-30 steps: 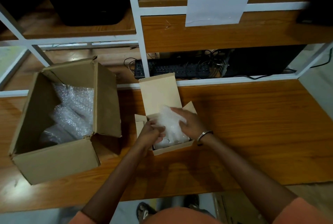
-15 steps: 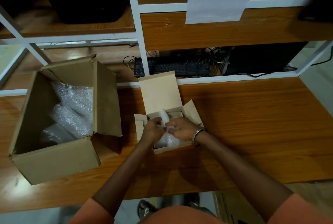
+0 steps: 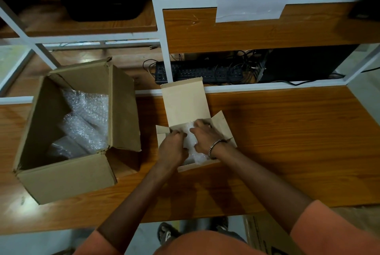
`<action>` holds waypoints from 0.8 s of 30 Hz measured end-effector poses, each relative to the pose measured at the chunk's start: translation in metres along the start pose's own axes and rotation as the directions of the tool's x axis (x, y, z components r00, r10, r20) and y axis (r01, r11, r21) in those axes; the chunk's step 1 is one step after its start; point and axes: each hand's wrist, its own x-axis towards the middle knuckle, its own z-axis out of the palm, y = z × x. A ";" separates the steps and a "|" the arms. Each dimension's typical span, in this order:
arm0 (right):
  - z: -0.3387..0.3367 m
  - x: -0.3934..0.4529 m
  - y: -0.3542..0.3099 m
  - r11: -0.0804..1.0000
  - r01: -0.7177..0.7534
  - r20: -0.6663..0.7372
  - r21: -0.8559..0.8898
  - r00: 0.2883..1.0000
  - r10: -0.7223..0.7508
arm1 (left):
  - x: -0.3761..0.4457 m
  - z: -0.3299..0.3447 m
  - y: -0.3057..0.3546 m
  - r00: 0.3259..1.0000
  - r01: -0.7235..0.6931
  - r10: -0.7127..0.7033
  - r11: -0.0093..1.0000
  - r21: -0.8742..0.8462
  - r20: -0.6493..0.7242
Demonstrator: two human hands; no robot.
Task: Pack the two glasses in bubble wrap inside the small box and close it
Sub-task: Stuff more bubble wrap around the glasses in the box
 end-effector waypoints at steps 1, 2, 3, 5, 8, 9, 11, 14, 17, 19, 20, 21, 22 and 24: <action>0.000 0.002 0.000 1.000 0.011 0.011 -0.021 1.000 -0.010 | -0.001 -0.002 -0.002 0.999 -0.033 0.033 0.998 0.046 -0.005; -0.001 0.004 -0.001 0.999 0.021 0.019 -0.042 1.000 -0.021 | -0.001 -0.003 -0.006 0.998 -0.063 0.063 0.992 0.106 0.011; -0.002 0.005 -0.001 0.997 0.026 0.026 -0.066 0.999 -0.024 | 0.000 -0.004 -0.009 0.996 -0.086 0.078 0.980 0.178 0.053; -0.004 0.007 0.002 0.992 0.028 0.023 -0.123 0.999 -0.025 | 0.002 -0.004 -0.017 0.986 -0.121 0.076 0.940 0.317 0.152; -0.002 0.010 0.003 0.973 0.068 0.026 -0.220 0.998 -0.063 | 0.002 0.000 -0.028 0.978 -0.125 0.056 0.927 0.354 0.199; -0.002 0.011 0.001 0.952 0.102 0.043 -0.288 0.995 -0.094 | 0.003 0.003 -0.030 0.978 -0.126 0.058 0.929 0.348 0.200; -0.001 0.013 -0.005 0.894 0.151 0.089 -0.422 0.988 -0.125 | 0.003 0.006 -0.033 0.978 -0.132 0.065 0.928 0.349 0.197; -0.005 0.018 -0.009 0.869 0.150 0.126 -0.472 0.987 -0.102 | 0.004 0.007 -0.037 0.981 -0.124 0.065 0.934 0.336 0.181; -0.016 0.027 0.002 0.906 0.171 0.260 -0.387 0.963 -0.070 | 0.002 0.004 -0.040 0.982 -0.109 0.055 0.947 0.302 0.182; -0.026 0.031 0.010 0.945 0.159 0.401 -0.285 0.915 -0.033 | 0.002 0.004 -0.043 0.981 -0.100 0.049 0.958 0.268 0.188; -0.027 0.032 0.014 0.944 0.166 0.418 -0.285 0.908 -0.034 | 0.002 0.004 -0.043 0.981 -0.095 0.046 0.962 0.257 0.189; -0.027 0.032 0.018 0.930 0.184 0.399 -0.318 0.916 -0.045 | 0.003 0.005 -0.043 0.981 -0.089 0.041 0.965 0.247 0.192; -0.024 0.030 0.022 0.912 0.202 0.365 -0.357 0.929 -0.063 | 0.004 0.005 -0.043 0.979 -0.081 0.033 0.968 0.237 0.200; -0.013 0.027 0.028 0.891 0.227 0.312 -0.392 0.944 -0.103 | 0.006 0.004 -0.043 0.977 -0.068 0.021 0.975 0.213 0.213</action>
